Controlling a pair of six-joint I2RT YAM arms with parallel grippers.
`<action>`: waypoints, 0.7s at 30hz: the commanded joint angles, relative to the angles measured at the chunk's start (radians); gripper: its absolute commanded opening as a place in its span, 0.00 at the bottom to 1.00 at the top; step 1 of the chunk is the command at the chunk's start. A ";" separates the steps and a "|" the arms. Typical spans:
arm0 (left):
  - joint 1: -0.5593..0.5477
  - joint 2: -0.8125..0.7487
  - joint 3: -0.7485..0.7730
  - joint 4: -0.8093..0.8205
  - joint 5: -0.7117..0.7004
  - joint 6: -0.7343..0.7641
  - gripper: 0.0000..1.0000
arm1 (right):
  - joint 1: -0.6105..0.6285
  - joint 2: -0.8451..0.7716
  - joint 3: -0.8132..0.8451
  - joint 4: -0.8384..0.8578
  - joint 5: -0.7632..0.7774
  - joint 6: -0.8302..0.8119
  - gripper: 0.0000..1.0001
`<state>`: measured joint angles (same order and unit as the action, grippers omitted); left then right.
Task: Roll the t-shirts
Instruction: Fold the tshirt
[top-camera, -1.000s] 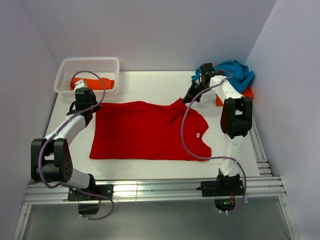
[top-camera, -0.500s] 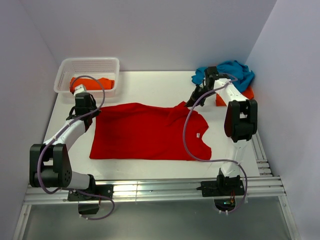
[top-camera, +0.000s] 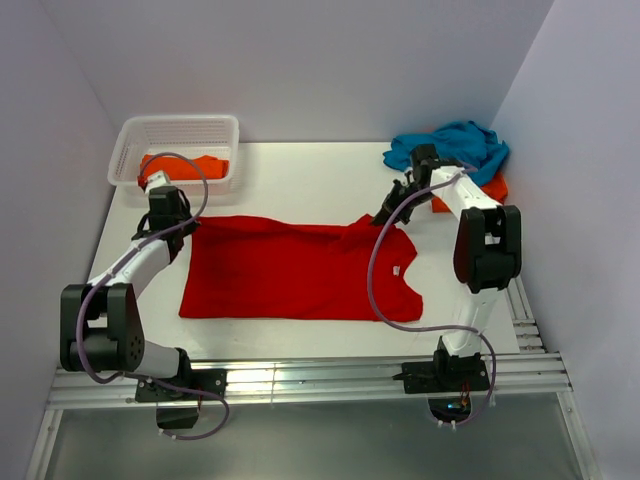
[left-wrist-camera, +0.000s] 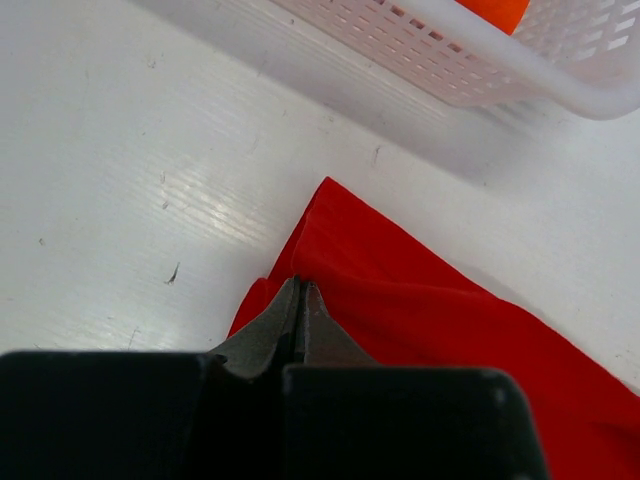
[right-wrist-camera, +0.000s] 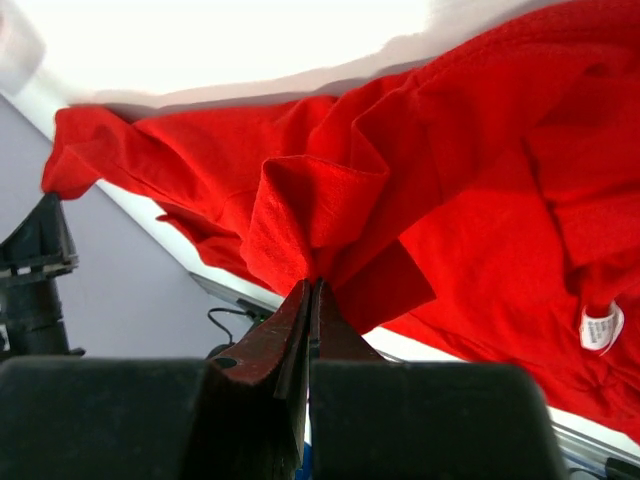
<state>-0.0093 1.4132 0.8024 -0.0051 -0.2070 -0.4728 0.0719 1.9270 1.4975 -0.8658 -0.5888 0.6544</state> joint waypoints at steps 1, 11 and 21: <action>0.023 0.007 -0.002 0.060 0.032 0.000 0.00 | -0.007 -0.086 -0.019 0.007 -0.029 0.017 0.00; 0.052 0.046 -0.011 0.105 0.101 0.002 0.00 | -0.009 -0.132 -0.085 0.010 -0.045 0.040 0.00; 0.052 0.029 -0.043 0.103 0.112 -0.003 0.00 | -0.009 -0.198 -0.171 0.031 -0.054 0.076 0.00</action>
<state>0.0387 1.4597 0.7624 0.0666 -0.1059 -0.4744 0.0719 1.8004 1.3388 -0.8497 -0.6212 0.7101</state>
